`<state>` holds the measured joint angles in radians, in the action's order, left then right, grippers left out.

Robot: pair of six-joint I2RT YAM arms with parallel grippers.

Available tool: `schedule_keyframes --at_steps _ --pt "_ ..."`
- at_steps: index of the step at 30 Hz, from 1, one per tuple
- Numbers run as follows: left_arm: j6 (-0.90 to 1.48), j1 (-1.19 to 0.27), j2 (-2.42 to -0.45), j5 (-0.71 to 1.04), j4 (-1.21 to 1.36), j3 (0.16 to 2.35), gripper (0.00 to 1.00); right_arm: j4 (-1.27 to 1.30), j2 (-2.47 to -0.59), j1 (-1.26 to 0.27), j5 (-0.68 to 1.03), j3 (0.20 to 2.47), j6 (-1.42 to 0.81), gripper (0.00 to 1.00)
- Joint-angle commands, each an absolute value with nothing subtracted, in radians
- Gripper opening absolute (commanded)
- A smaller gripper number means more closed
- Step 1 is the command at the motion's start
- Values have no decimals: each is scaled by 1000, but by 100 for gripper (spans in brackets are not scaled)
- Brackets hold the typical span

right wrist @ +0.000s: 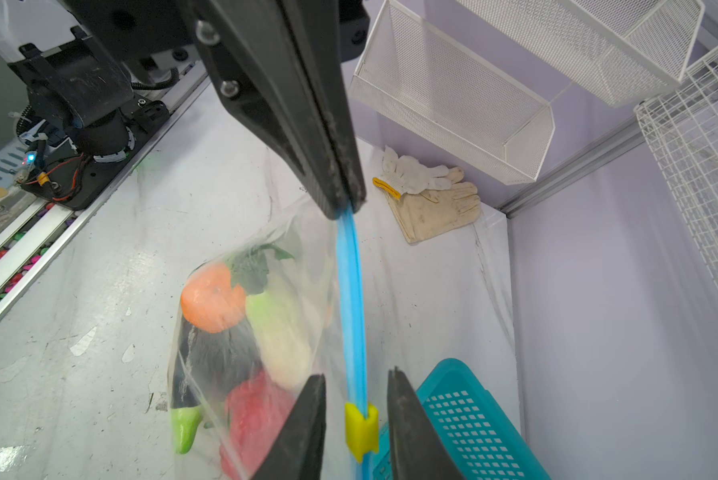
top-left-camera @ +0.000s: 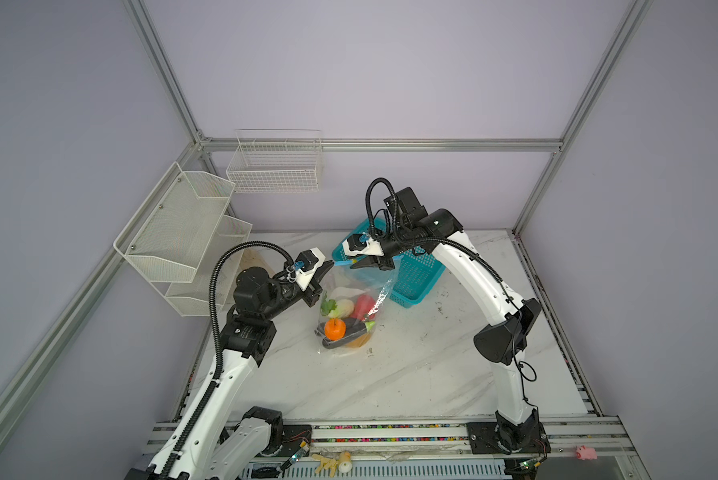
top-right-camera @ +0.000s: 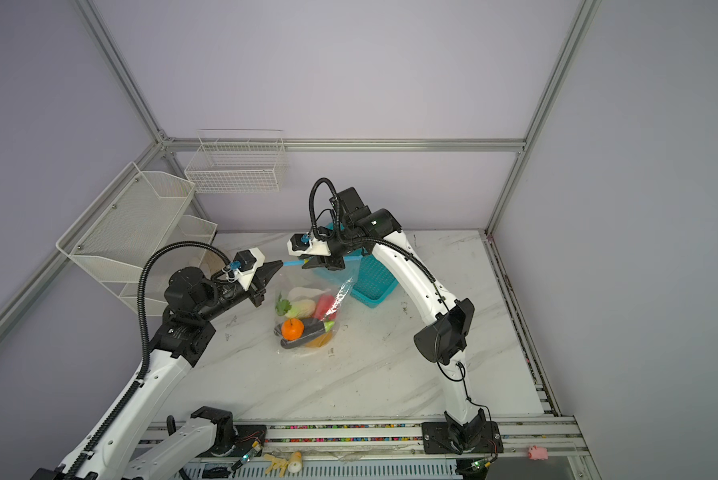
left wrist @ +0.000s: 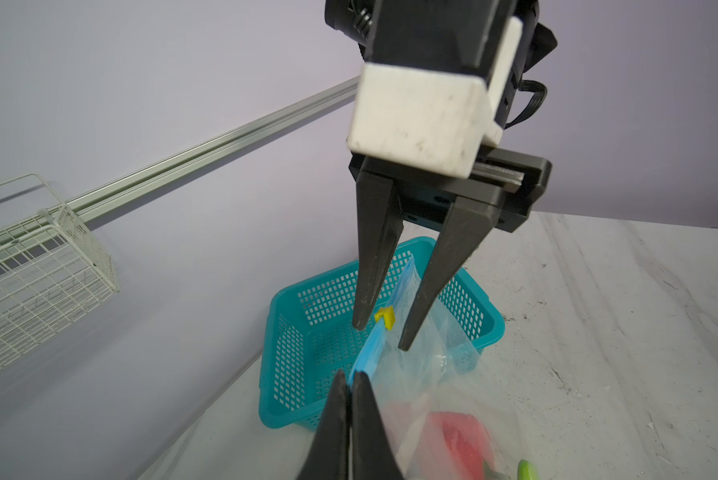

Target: Place the food in the zip-top bag and seal the zipper

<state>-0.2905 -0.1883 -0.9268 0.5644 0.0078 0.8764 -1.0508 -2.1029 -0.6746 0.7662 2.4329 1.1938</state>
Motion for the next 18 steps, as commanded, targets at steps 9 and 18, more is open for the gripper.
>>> schedule_keyframes --at_steps 9,18 --pt "-309 -183 -895 554 54 847 0 -1067 -2095 -680 765 2439 1191 12" --pt "-322 -183 -864 493 37 832 0 -1071 -2074 -672 711 2406 1194 6"
